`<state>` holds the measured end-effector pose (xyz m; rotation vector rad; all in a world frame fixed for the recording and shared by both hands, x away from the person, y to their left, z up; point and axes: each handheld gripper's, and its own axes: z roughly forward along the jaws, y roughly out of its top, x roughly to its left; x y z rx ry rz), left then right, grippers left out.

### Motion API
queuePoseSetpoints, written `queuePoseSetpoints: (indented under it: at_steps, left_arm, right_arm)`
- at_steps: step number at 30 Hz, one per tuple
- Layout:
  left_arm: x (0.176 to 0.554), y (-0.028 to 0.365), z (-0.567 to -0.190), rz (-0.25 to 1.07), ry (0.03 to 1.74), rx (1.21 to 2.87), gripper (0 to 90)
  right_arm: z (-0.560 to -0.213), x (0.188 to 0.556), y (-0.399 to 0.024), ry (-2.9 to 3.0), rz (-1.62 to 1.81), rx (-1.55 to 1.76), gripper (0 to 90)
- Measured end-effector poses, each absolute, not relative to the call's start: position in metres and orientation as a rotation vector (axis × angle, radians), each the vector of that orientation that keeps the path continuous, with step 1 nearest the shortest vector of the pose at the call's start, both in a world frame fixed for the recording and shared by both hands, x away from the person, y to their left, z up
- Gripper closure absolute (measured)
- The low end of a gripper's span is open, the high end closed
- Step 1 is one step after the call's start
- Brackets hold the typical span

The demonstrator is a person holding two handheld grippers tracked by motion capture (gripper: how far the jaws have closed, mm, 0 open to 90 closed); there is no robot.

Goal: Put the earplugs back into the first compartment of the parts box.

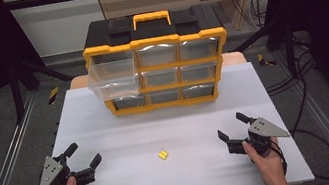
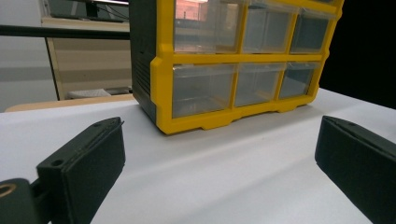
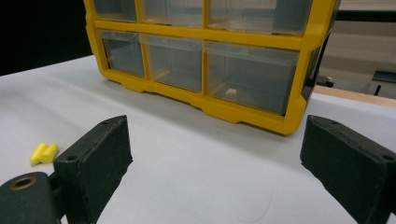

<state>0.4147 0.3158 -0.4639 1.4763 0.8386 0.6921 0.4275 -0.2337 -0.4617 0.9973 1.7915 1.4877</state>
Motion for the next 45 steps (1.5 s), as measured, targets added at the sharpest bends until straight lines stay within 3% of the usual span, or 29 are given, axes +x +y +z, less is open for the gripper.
queuePoseSetpoints:
  at_steps: [11, 25, 30, 45]
  left_arm:
    - [0.416, 0.311, -0.467, 0.687, 0.839, 1.495, 1.5]
    - [0.416, 0.307, -0.468, 0.688, 0.830, 1.524, 1.4]
    - [0.417, 0.306, -0.467, 0.691, 0.825, 1.536, 1.4]
    - [0.418, 0.303, -0.468, 0.684, 0.815, 1.547, 1.5]
  right_arm:
    - [-0.466, 0.429, -0.203, 1.976, 1.378, 1.053, 6.1]
    - [-0.456, 0.432, -0.108, 2.299, 1.167, 0.945, 12.4]
    - [-0.456, 0.436, -0.082, 2.402, 1.116, 0.894, 22.6]
    - [-0.461, 0.447, -0.047, 2.514, 1.125, 0.893, 64.3]
